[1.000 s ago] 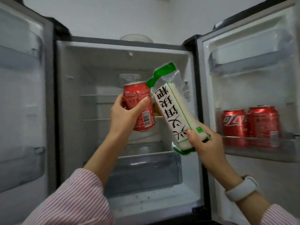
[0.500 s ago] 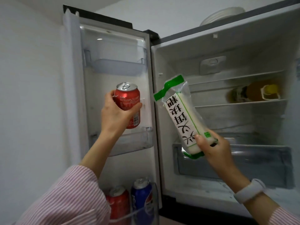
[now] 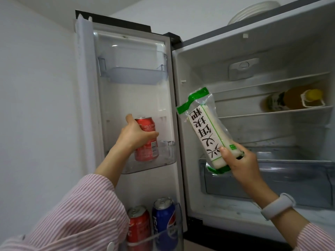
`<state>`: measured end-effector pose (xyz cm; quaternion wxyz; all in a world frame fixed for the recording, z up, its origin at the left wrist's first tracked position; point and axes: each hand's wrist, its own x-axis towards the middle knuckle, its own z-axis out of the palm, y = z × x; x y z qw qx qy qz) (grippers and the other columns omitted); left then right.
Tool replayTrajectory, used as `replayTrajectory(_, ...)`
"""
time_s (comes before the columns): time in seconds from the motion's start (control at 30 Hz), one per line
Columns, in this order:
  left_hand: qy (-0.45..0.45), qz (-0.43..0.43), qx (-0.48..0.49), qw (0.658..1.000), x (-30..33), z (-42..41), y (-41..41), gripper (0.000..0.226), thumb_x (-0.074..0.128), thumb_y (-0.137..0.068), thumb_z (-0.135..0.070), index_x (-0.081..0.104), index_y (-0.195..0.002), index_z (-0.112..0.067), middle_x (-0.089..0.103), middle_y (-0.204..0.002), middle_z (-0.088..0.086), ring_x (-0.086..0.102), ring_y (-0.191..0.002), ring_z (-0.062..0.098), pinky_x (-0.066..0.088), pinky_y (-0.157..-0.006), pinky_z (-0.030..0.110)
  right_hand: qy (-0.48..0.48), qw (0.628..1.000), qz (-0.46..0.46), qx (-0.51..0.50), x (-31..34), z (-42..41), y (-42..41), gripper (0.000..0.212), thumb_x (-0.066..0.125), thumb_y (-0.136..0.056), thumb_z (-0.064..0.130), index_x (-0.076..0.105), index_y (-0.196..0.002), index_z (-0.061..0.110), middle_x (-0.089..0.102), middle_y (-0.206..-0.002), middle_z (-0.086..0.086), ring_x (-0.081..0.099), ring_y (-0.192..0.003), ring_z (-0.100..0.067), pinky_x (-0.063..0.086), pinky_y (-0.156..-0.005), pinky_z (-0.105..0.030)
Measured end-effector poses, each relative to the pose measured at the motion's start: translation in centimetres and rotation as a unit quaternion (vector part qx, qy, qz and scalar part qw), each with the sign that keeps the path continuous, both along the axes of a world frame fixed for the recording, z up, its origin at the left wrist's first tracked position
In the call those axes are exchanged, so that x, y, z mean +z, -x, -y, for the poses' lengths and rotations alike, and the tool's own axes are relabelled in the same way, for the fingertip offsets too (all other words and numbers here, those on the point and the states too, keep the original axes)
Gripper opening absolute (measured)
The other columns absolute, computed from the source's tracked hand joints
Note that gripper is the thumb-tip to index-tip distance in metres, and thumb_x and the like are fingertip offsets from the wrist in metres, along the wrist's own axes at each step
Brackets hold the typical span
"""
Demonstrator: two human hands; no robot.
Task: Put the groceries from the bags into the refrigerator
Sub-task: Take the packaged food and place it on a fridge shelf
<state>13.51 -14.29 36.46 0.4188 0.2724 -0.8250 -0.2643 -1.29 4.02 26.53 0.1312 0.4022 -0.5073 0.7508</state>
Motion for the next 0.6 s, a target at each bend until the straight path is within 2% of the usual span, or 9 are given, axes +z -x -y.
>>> replayTrajectory(0.13,0.104,0.004,0.09,0.99,-0.8,-1.0,0.2,0.089,0.067,-0.079,-0.035,0.008,-0.144,-0.017,0.038,-0.136,0.018,0.047,-0.116,0.039,0.042,-0.091,0.049,-0.008,1.0,0.014,-0.011,-0.3,-0.9,1.1,0.015,0.06,-0.084,0.008,0.06,-0.082,0.023,0.064,-0.079,0.003,0.062,-0.072,-0.011,0.052,-0.054,-0.012)
replayTrajectory(0.2,0.162,-0.003,0.146,0.976,-1.2,-1.8,0.6,0.084,0.063,-0.082,-0.037,0.01,-0.145,-0.017,0.027,-0.145,0.02,0.035,-0.128,0.041,0.033,-0.101,0.053,-0.016,0.999,0.021,-0.019,-0.6,-1.7,1.8,0.01,0.06,-0.084,0.008,0.06,-0.088,0.018,0.064,-0.079,0.003,0.062,-0.073,-0.011,0.052,-0.053,-0.012)
replayTrajectory(0.27,0.207,-0.011,0.187,0.96,-1.6,-2.5,1.5,0.081,0.058,-0.084,-0.04,0.011,-0.146,-0.017,0.016,-0.152,0.019,0.016,-0.137,0.043,0.018,-0.11,0.057,-0.023,0.999,0.027,-0.032,-1.0,-2.7,2.6,0.01,0.061,-0.084,0.009,0.06,-0.088,0.018,0.064,-0.079,0.003,0.062,-0.073,-0.011,0.052,-0.053,-0.011)
replayTrajectory(0.33,0.243,-0.015,0.207,0.948,-1.8,-3.2,2.7,0.078,0.055,-0.085,-0.042,0.012,-0.146,-0.018,0.009,-0.154,0.017,0.001,-0.141,0.042,0.004,-0.111,0.06,-0.027,0.998,0.035,-0.049,-1.3,-3.6,3.3,0.01,0.06,-0.084,0.008,0.06,-0.085,0.018,0.063,-0.078,0.004,0.061,-0.071,-0.01,0.051,-0.052,-0.01)
replayTrajectory(0.4,0.288,-0.016,0.221,0.932,-1.9,-3.7,3.8,0.072,0.054,-0.086,-0.042,0.019,-0.144,-0.019,0.01,-0.155,0.015,-0.005,-0.141,0.039,-0.001,-0.109,0.062,-0.03,0.996,0.045,-0.07,-1.5,-4.5,4.1,0.008,0.06,-0.084,0.008,0.06,-0.089,0.014,0.062,-0.077,0.004,0.06,-0.071,-0.01,0.05,-0.051,-0.009)
replayTrajectory(0.47,0.309,-0.016,0.226,0.924,-2.1,-3.9,4.5,0.063,0.055,-0.086,-0.038,0.031,-0.14,-0.016,0.019,-0.152,0.015,0.001,-0.142,0.037,0.004,-0.108,0.063,-0.038,0.994,0.05,-0.086,-1.6,-5.1,5.1,0.008,0.06,-0.084,0.01,0.059,-0.092,0.013,0.062,-0.078,0.002,0.06,-0.072,-0.011,0.05,-0.05,-0.009)
replayTrajectory(0.6,0.333,-0.06,0.202,0.919,-2.2,-2.0,4.0,0.034,0.056,-0.086,-0.017,0.059,-0.118,-0.005,0.053,-0.128,0.018,0.035,-0.126,0.038,0.033,-0.099,0.051,-0.054,0.992,0.064,-0.096,-1.6,-4.9,6.6,0.012,0.059,-0.085,0.013,0.06,-0.097,0.01,0.064,-0.084,-0.006,0.06,-0.074,-0.013,0.051,-0.05,-0.014)
